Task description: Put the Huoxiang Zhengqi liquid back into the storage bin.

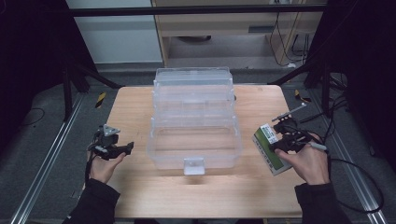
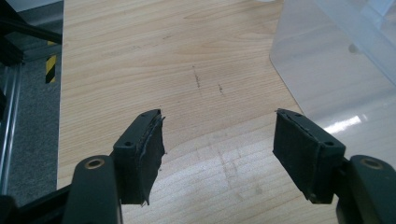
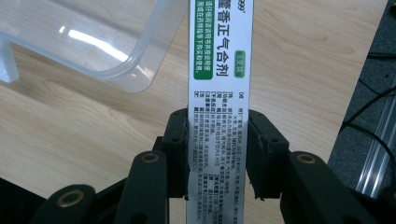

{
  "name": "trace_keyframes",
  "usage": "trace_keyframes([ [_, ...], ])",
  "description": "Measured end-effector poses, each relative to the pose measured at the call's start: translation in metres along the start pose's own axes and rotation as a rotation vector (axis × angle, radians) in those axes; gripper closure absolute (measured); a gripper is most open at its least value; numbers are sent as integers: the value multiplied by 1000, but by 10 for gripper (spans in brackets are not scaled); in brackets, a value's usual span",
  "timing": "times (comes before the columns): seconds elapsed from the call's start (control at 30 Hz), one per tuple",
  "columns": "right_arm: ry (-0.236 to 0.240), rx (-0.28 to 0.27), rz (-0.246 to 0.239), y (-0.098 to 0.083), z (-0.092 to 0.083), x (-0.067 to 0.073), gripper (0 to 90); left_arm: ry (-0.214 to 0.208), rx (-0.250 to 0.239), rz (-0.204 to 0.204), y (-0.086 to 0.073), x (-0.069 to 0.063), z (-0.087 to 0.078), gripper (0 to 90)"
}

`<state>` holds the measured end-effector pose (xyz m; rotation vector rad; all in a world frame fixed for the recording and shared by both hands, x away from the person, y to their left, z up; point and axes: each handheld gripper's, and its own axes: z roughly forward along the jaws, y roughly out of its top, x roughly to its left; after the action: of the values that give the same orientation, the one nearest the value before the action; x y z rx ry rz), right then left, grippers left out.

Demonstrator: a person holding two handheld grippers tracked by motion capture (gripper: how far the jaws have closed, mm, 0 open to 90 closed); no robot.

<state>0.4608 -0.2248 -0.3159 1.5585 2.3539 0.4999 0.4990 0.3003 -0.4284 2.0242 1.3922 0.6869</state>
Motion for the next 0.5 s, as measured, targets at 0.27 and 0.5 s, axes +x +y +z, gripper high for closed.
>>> trace_keyframes([
  [0.27,-2,-34,-5,10,-9,2,641,0,1,0,0,0,0,325],
  [0.5,-5,-56,-14,20,-16,5,641,1,3,1,0,0,1,324],
])
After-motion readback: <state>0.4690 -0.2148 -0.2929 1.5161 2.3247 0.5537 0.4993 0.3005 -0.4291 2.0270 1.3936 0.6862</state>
